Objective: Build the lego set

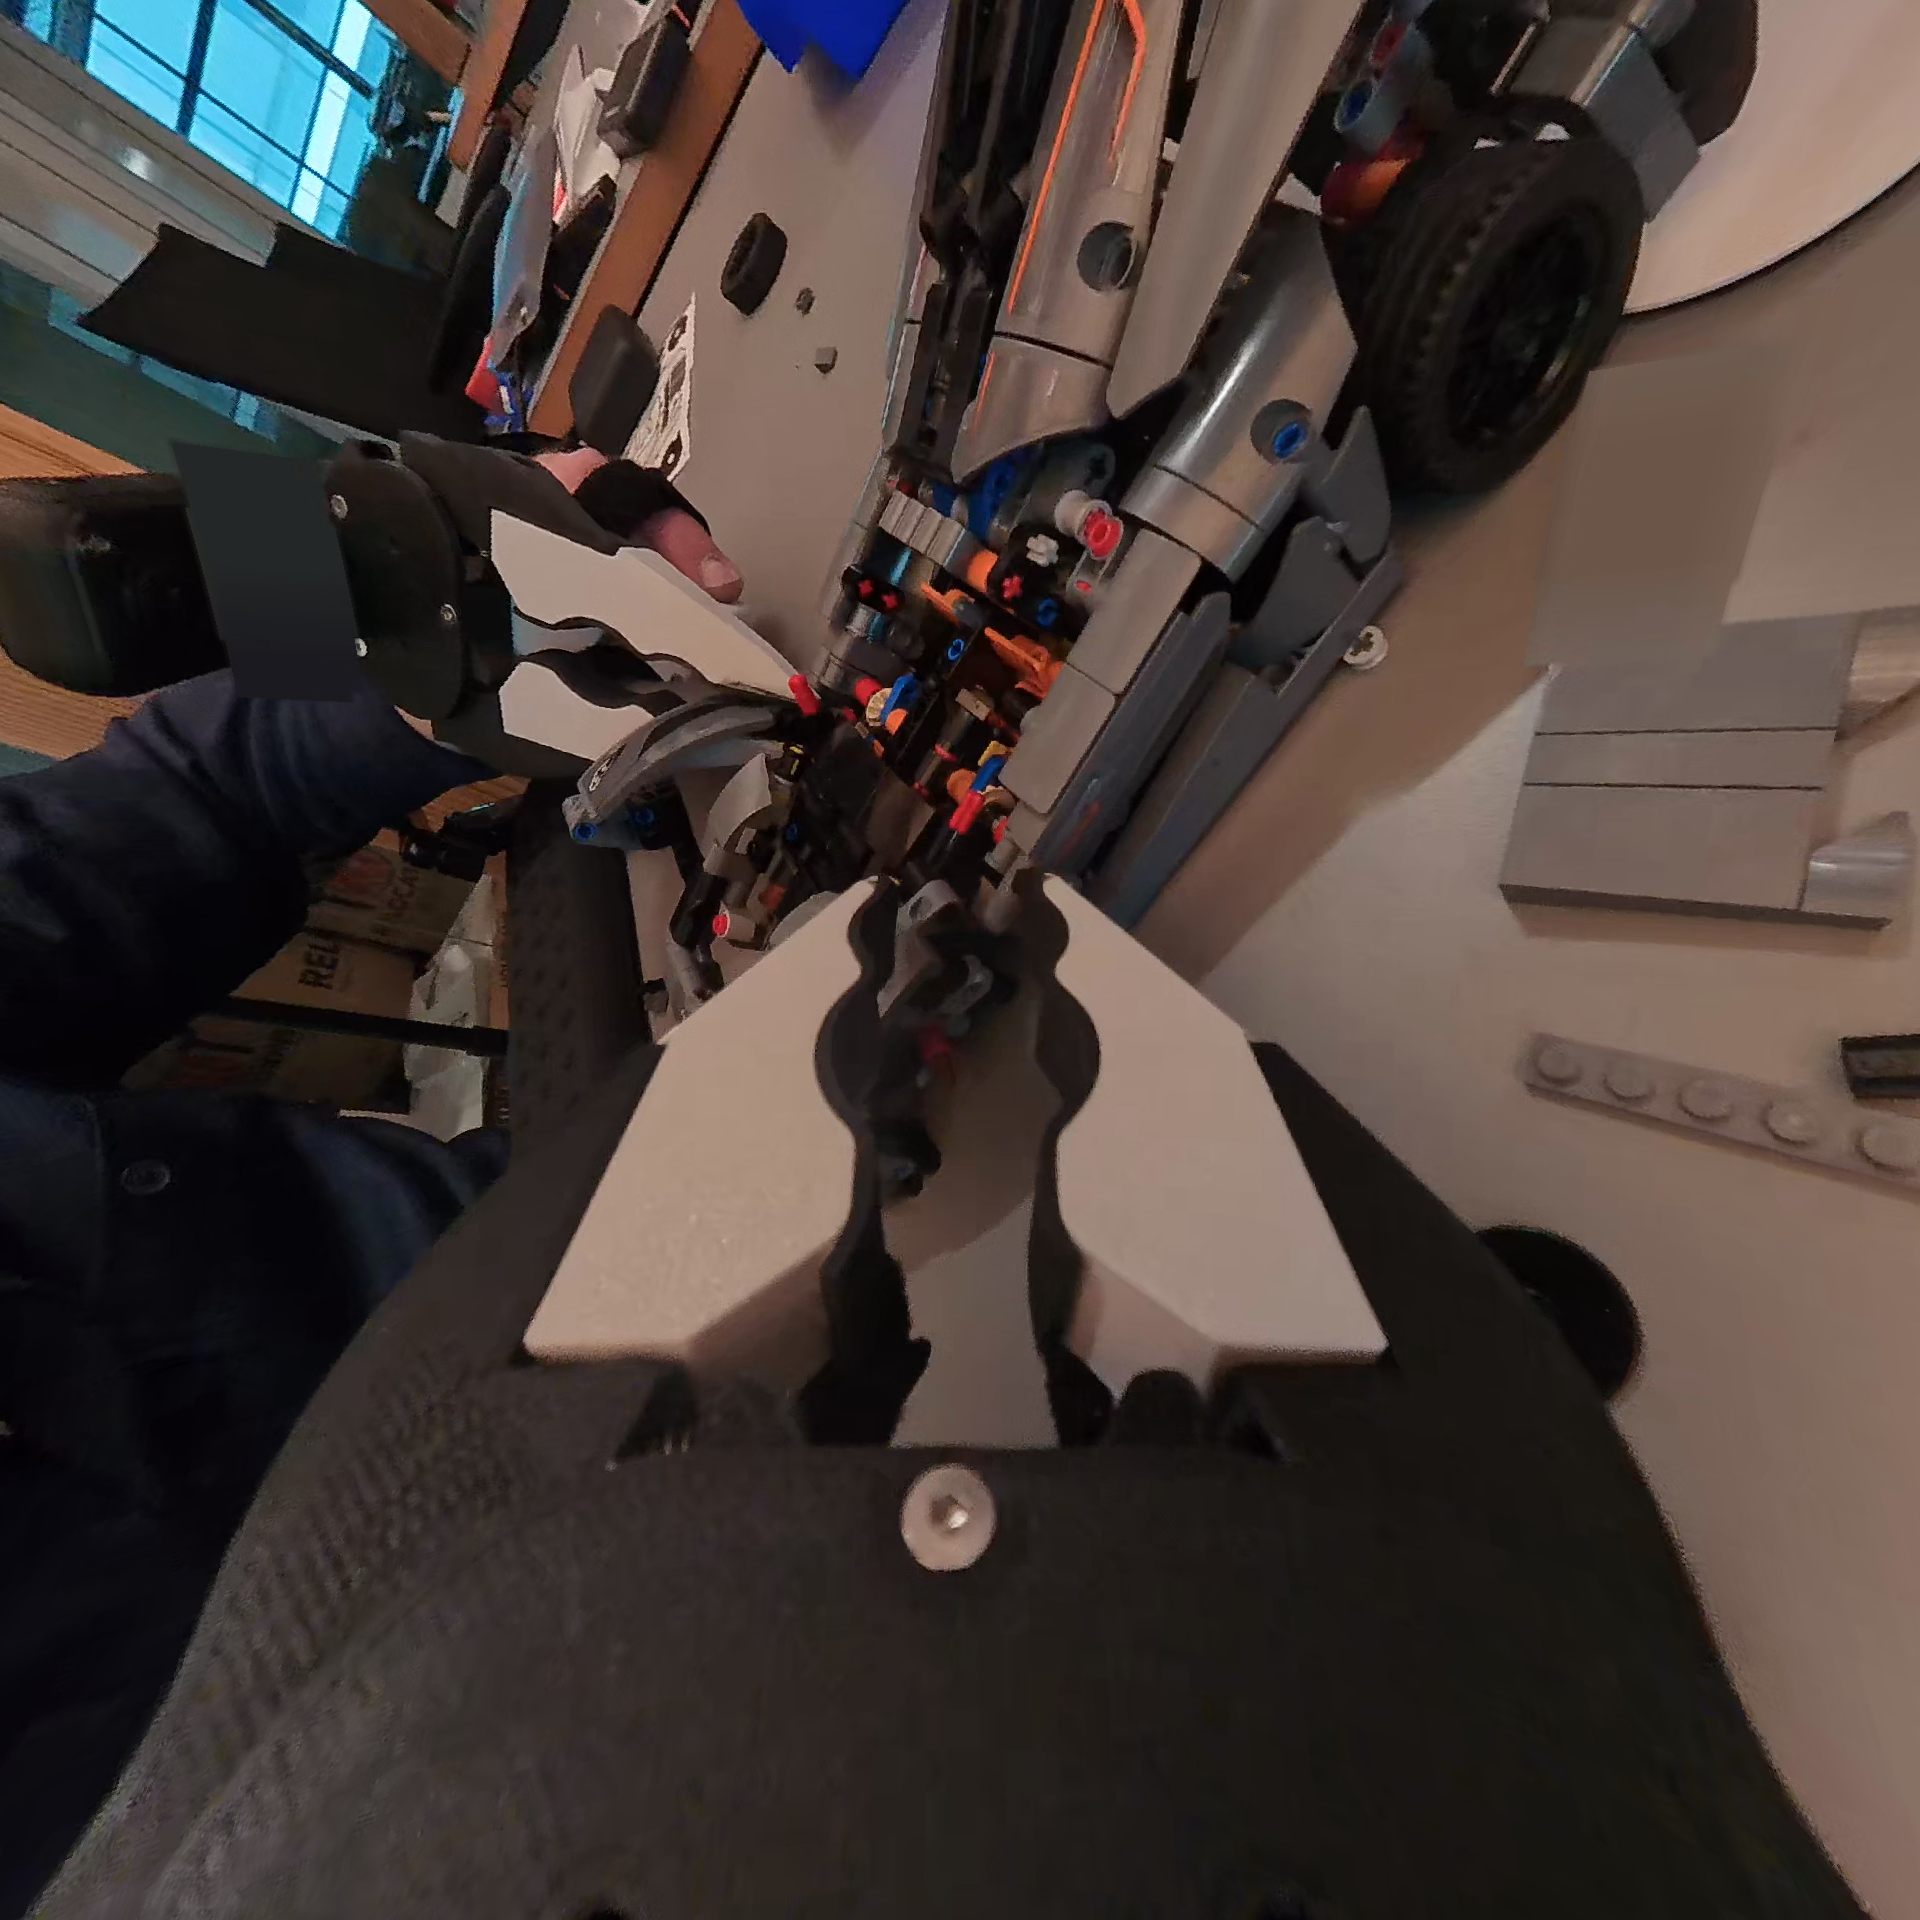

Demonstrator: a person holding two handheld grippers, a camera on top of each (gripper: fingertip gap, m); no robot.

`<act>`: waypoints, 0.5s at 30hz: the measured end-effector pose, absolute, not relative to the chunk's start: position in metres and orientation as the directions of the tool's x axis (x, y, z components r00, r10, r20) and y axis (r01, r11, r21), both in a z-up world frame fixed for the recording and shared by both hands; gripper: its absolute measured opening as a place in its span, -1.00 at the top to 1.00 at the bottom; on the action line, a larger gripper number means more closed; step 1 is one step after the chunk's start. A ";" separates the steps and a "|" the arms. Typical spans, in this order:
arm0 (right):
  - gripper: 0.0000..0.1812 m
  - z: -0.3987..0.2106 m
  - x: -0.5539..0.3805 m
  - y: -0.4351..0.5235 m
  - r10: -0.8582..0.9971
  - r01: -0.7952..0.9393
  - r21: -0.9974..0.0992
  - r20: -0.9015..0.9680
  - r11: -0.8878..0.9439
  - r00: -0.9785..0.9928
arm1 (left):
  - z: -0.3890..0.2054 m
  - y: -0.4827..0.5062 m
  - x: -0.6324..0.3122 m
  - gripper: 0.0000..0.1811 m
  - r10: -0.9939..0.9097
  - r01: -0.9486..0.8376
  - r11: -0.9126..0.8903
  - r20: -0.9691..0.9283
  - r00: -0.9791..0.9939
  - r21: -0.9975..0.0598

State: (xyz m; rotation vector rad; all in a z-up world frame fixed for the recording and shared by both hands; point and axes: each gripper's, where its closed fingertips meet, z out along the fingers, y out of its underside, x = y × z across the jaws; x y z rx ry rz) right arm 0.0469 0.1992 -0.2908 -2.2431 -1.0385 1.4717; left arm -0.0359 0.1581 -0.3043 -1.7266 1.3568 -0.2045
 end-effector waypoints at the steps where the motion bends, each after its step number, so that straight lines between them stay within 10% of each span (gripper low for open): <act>1: 0.76 -0.291 0.047 0.199 0.683 0.422 -0.563 -0.695 -0.711 0.225 | -0.304 0.158 -0.036 0.95 -0.843 -0.689 0.007 -0.374 0.385 -0.725; 15: 0.83 -0.290 0.044 0.189 0.686 0.453 -0.559 -0.705 -0.695 0.182 | -0.304 0.160 -0.035 0.95 -0.851 -0.665 -0.012 -0.342 0.399 -0.746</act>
